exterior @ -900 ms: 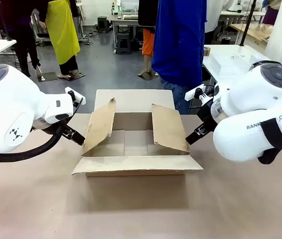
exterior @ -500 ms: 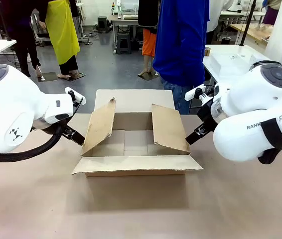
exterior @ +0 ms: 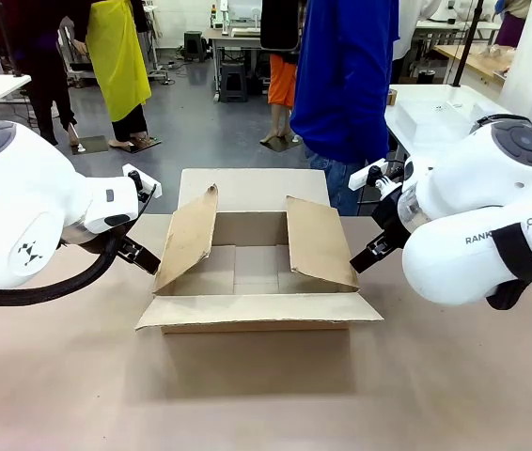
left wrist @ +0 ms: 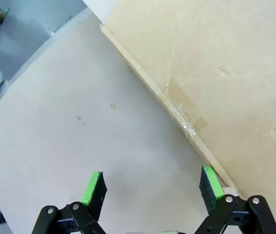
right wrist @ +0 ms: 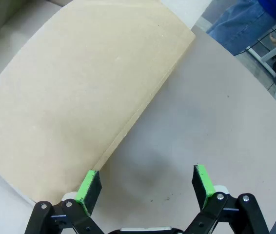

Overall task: Pack the gift set into the box.
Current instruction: Place both hands on the side flaps of the Package Box and spread them outward.

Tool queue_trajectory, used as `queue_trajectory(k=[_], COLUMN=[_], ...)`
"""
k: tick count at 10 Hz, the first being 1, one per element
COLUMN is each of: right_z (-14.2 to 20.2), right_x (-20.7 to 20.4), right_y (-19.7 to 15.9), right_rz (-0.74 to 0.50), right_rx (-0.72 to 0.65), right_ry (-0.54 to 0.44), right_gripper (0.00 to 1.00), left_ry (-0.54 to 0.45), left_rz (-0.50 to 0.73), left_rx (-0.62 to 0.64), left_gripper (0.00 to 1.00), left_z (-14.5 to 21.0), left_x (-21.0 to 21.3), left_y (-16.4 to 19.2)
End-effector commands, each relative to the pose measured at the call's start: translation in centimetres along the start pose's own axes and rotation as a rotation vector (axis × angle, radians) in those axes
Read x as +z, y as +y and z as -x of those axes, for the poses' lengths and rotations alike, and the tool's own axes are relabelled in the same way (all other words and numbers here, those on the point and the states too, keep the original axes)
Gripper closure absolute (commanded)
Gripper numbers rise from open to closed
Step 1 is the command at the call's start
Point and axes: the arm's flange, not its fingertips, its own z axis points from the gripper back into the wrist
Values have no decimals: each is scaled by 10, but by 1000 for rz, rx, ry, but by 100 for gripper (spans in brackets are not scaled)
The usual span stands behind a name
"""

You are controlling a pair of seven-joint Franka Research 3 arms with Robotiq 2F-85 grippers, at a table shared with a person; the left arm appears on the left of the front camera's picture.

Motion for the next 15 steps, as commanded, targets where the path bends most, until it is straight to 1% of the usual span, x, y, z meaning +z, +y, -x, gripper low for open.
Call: queue_trajectory(k=[1, 5, 6, 7, 8, 9, 10, 11, 12, 13, 14, 15], right_z=[0, 0, 3, 6, 11, 18, 31, 48, 72, 89, 122, 159], right_x=[0, 0, 12, 34, 67, 95, 119, 141, 160, 170, 179, 186], right_y=[0, 0, 0, -4, -13, -23, -35, -52, -80, -100, -131, -156], right_rz=[0, 0, -28, -36, -52, -80, -154, -252, -335, -386, -467, -539], right_rx=[0, 0, 9, -12, -39, -67, -91, -161, -334, -477, -682, -787], right_ry=[0, 0, -18, -63, -111, -134, -129, -146, -159, -159, -176, -244], right_gripper=[0, 0, 0, 0, 0, 0, 0, 0, 0, 0, 0, 0], left_ry=[0, 0, -31, -77, -123, -159, -193, -211, -270, -321, -380, -426], left_rz=[0, 0, 26, 41, 30, 29, 61, 99, 268, 450, 575, 668], left_rx=[0, 0, -33, -43, -29, -12, -4, 8, -12, -39, 74, 159], left_gripper=[0, 0, 0, 0, 0, 0, 0, 0, 0, 0, 0, 0], left_z=[0, 0, 2, 8, 16, 27, 40, 54, 75, 91, 117, 144], left_x=[0, 0, 17, 43, 77, 106, 129, 142, 154, 157, 155, 149], left_y=[0, 0, 3, 8, 16, 25, 35, 45, 66, 81, 113, 142])
